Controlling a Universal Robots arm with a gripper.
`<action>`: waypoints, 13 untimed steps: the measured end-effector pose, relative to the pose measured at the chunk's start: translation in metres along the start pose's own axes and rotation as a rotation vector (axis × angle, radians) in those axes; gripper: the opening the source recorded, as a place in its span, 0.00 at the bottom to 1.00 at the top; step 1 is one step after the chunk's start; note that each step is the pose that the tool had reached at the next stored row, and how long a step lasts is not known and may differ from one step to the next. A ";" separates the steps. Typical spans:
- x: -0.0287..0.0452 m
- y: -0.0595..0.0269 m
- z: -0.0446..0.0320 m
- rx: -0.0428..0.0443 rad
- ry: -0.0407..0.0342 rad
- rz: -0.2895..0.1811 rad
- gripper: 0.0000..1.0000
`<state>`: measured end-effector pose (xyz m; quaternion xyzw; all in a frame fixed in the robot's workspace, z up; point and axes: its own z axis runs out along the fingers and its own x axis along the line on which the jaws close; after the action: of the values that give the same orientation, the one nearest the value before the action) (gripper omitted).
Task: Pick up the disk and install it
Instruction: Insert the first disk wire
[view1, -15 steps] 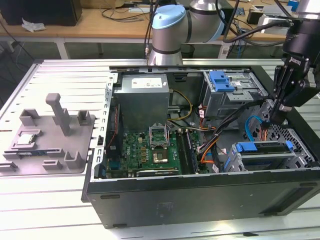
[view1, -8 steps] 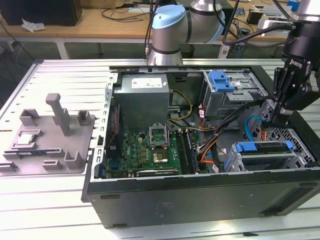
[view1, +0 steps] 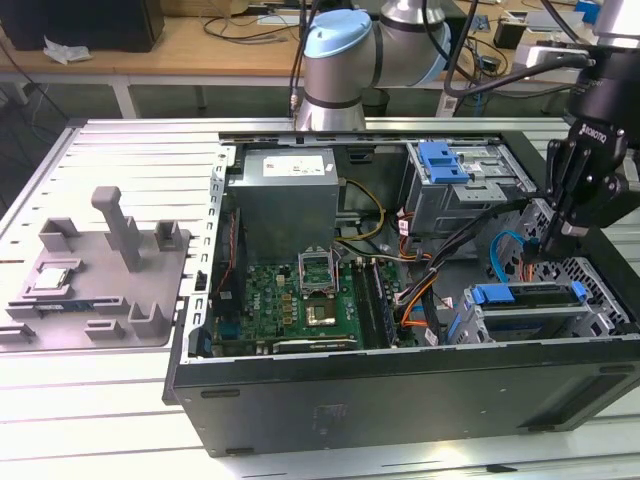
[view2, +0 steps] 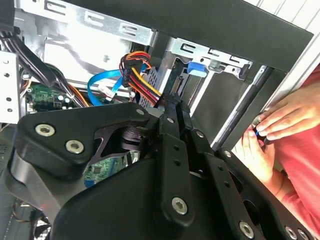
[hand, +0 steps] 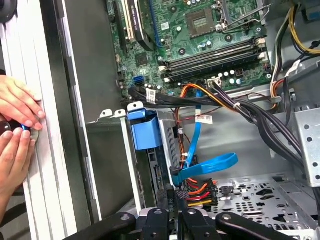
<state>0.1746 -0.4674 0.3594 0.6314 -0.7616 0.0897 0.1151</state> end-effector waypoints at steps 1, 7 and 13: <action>0.0014 0.0003 0.0004 0.0024 -0.0044 -0.010 0.16; 0.0066 -0.0003 0.0020 0.0045 -0.0471 -0.027 0.16; 0.0155 -0.0002 0.0047 0.0089 -0.0891 -0.058 0.16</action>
<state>0.1718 -0.4833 0.3594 0.6572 -0.7468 0.0615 0.0808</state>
